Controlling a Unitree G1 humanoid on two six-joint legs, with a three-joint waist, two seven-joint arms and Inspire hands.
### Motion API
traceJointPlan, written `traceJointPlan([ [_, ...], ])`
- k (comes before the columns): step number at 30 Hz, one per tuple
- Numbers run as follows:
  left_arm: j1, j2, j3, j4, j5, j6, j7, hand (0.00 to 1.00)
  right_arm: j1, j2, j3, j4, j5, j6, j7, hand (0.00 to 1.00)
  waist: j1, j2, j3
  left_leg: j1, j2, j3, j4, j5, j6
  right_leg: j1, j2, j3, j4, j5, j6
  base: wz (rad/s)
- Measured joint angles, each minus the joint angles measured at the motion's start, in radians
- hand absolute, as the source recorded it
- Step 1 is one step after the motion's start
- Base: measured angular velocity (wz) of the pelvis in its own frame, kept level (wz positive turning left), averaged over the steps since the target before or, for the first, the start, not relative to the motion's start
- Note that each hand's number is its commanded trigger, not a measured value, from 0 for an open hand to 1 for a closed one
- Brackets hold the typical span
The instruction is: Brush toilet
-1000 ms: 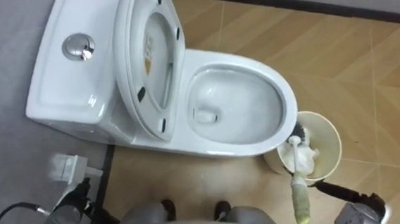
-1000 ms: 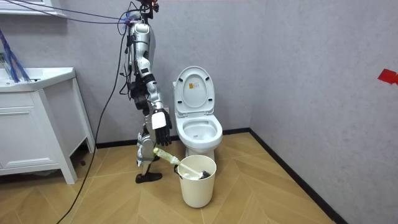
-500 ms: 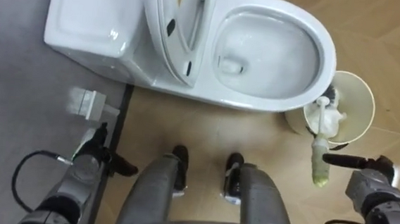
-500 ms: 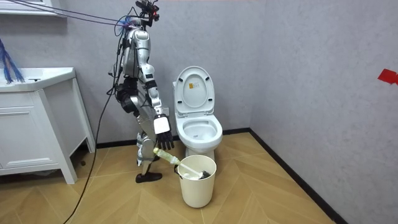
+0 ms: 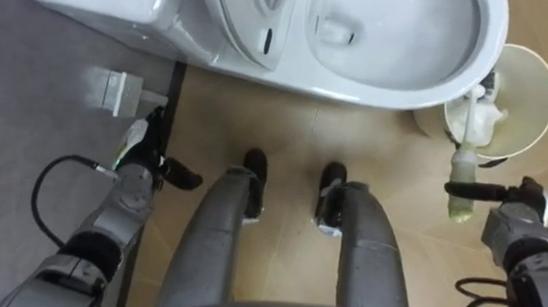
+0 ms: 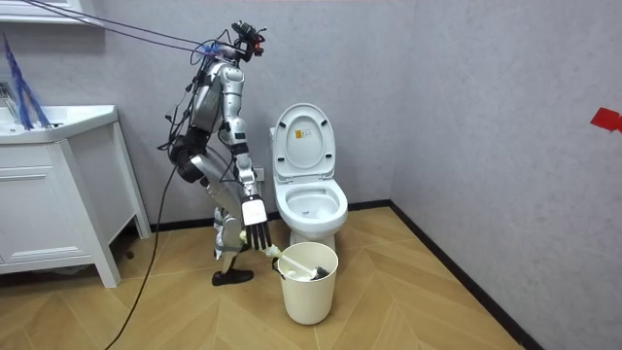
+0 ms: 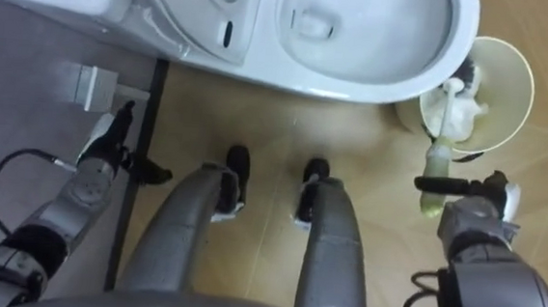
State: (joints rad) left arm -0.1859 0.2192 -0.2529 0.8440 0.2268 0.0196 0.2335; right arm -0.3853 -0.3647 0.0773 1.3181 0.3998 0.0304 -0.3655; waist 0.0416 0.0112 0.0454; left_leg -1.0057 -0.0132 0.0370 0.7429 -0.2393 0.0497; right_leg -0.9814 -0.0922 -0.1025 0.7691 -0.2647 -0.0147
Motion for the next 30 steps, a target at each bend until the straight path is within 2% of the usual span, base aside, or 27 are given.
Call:
traceJointPlan([
  [4, -0.023, 0.005, -0.005, -0.016, -0.001, -0.003, 0.036, 0.00, -0.007, -0.035, 0.001, -0.006, 0.002, 0.006, 0.012, 0.00, 0.003, 0.008, 0.0041, -0.069, -0.003, 0.005, 0.062, -0.021, 0.002, -0.076, -0.014, 0.003, 0.077, -0.027, -0.002, 0.04],
  [14, -0.044, 0.032, -0.031, -0.048, -0.069, -0.002, 0.067, 0.00, -0.048, -0.045, 0.000, -0.018, 0.051, 0.008, 0.021, 0.00, 0.007, 0.019, 0.0047, -0.144, -0.016, 0.017, 0.122, -0.032, -0.002, -0.172, -0.043, 0.010, 0.178, -0.063, -0.015, 0.06],
  [21, -0.041, 0.039, -0.038, -0.050, -0.139, 0.007, 0.060, 0.00, -0.048, -0.055, 0.000, -0.013, 0.136, 0.014, 0.054, 0.00, 0.013, 0.025, 0.0034, -0.166, -0.016, 0.027, 0.127, -0.032, -0.002, -0.201, -0.042, 0.018, 0.190, -0.063, -0.015, 0.00],
  [30, -0.040, 0.043, -0.045, -0.074, -0.159, 0.004, 0.061, 0.00, -0.049, -0.074, 0.020, -0.018, 0.294, 0.014, 0.090, 0.00, 0.024, 0.042, 0.0032, -0.240, -0.014, 0.023, 0.205, -0.048, 0.000, -0.265, -0.042, 0.016, 0.250, -0.071, -0.018, -0.02],
])
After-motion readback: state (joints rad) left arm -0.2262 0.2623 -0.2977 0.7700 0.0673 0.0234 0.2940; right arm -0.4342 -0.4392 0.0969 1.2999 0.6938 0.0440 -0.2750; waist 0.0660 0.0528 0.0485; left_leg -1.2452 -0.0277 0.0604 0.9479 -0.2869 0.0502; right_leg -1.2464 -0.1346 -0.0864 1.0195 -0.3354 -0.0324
